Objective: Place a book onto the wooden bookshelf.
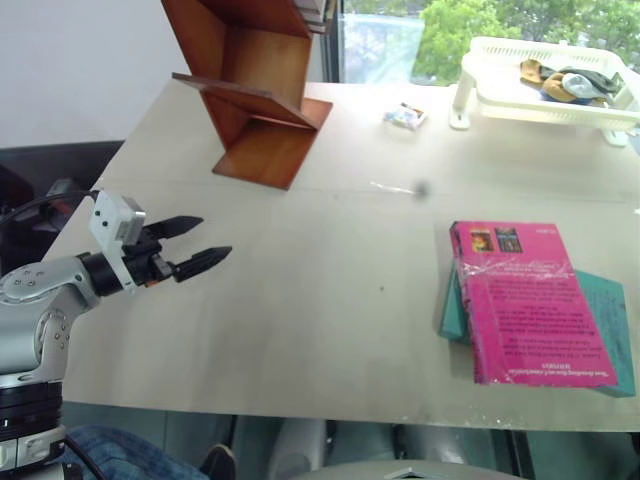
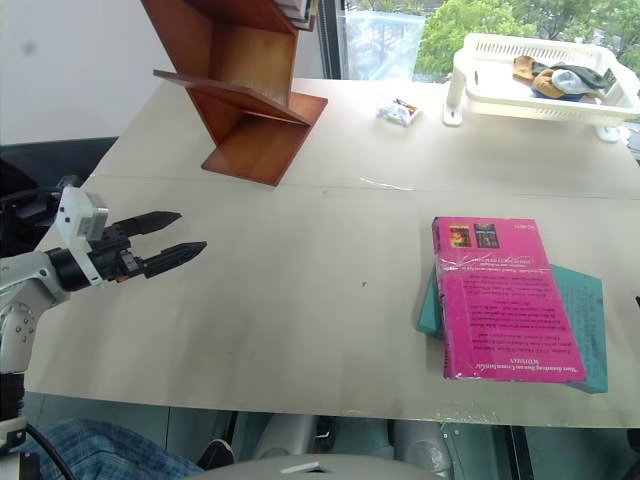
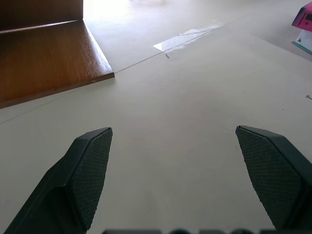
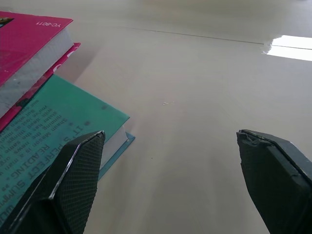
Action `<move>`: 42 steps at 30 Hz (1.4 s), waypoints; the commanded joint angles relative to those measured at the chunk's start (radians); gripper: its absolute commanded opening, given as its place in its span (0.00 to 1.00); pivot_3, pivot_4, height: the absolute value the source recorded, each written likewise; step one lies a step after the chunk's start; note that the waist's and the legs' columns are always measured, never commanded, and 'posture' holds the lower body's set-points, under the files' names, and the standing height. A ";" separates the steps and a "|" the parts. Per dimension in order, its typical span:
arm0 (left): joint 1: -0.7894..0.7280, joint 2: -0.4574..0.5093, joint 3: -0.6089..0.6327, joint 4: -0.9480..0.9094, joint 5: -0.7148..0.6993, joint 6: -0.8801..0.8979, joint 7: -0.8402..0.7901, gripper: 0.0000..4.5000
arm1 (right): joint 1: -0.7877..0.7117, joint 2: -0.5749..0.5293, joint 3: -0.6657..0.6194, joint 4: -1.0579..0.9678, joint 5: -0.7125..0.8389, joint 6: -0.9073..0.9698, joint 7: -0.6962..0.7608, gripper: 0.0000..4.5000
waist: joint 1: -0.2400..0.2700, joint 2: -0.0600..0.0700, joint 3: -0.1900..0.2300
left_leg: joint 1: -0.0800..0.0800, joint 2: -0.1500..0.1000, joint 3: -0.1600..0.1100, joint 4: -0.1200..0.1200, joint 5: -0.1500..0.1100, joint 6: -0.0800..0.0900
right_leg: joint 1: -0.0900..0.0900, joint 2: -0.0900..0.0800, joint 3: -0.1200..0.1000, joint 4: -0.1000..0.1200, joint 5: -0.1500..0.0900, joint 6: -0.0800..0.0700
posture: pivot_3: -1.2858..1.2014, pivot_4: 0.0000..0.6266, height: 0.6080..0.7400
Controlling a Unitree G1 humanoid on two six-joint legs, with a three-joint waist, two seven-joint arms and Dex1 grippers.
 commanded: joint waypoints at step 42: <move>-0.053 0.176 0.164 -0.103 -0.299 -0.015 -0.429 0.98 | 0.024 0.089 0.124 -0.359 0.166 0.667 0.018 0.98 | 0.004 0.000 0.001 | -0.001 0.000 0.000 0.000 0.000 0.000 | -0.001 -0.001 0.000 0.000 0.000 0.000 | 0.52 0.24 1.00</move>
